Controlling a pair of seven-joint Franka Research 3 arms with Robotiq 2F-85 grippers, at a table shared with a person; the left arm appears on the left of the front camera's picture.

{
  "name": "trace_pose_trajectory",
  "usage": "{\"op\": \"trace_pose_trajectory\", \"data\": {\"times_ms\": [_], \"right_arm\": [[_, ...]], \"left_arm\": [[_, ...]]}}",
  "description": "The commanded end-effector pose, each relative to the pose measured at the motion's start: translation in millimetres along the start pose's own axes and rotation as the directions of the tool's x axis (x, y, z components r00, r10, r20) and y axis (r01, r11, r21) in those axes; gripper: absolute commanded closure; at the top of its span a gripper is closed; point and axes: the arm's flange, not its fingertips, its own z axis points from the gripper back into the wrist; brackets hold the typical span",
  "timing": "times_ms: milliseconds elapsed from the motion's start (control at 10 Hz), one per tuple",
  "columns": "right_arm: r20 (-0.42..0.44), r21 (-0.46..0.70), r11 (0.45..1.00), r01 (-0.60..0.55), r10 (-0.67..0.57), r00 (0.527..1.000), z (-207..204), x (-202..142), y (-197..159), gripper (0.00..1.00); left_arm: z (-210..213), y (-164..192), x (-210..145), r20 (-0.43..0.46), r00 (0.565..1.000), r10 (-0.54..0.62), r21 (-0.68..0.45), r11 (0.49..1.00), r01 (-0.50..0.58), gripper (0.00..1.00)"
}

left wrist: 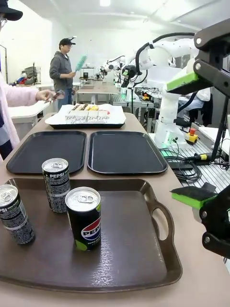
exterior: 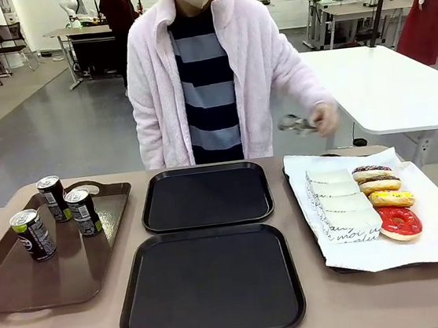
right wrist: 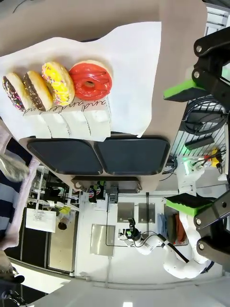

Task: Set up donuts and drinks on trays.
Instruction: Pick up one Pepsi coke and place it on the Flat Tray.

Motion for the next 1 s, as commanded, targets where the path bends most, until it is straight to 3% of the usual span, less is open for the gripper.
{"op": "trace_pose_trajectory", "data": {"times_ms": [0,500,600,700,900], "right_arm": [[0.008,0.025,0.999,-0.022,0.022,1.000,0,2,0,0.00],[0.008,0.025,0.999,-0.022,0.022,1.000,0,2,0,0.00],[0.008,0.025,0.999,-0.022,0.022,1.000,0,2,0,0.00],[0.008,0.025,0.999,-0.022,0.022,1.000,0,2,0,0.00],[0.008,0.025,0.999,-0.022,0.022,1.000,0,2,0,0.00]], "left_arm": [[2,-1,0,0.010,1.000,0.005,-0.014,1.000,-0.005,0.00],[0,0,0,0.001,1.000,0.001,0.000,1.000,-0.001,0.00],[-4,-24,10,-0.016,0.999,-0.051,0.183,0.982,0.053,0.00],[-14,-50,33,-0.081,0.994,-0.075,0.352,0.931,0.099,0.00],[-32,-73,29,-0.109,0.993,-0.040,0.546,0.833,0.094,0.00]]}}
